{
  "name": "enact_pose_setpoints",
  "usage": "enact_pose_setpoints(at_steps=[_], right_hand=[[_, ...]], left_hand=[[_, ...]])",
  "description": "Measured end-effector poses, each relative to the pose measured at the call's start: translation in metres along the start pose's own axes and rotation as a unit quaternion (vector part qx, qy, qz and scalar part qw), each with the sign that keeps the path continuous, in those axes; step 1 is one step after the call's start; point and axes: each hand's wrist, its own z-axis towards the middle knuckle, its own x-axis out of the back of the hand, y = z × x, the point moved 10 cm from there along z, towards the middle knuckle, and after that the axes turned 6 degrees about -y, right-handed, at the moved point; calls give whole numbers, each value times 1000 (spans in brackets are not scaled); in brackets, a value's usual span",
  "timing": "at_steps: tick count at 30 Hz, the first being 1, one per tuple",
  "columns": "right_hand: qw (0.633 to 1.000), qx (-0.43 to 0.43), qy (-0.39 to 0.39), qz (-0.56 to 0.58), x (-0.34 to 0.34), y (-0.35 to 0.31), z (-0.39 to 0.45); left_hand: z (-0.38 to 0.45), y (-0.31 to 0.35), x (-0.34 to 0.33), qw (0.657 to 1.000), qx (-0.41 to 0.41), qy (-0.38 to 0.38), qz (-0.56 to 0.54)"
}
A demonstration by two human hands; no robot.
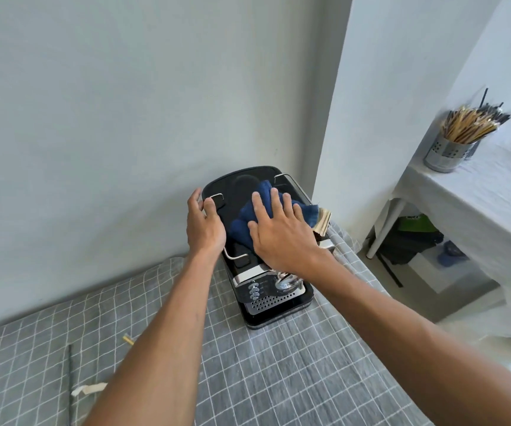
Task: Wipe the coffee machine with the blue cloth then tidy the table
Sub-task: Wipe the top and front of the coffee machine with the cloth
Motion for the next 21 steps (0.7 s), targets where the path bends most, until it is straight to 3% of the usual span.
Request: enact_pose_setpoints(at_steps=[3,9,16,21], right_hand=[[1000,-27,-10,8,10,-12,31],[990,137,-12,-20,1,-19,-2],[999,27,-17,8,8,-6,31],[992,123,-20,-37,9,-22,26]], left_hand=[[1,1,0,1000,-3,-11,3],[0,4,1,1000,-11,-6,7],[4,7,-1,998,-35,-14,41],[4,9,0,998,-30,-16,43]])
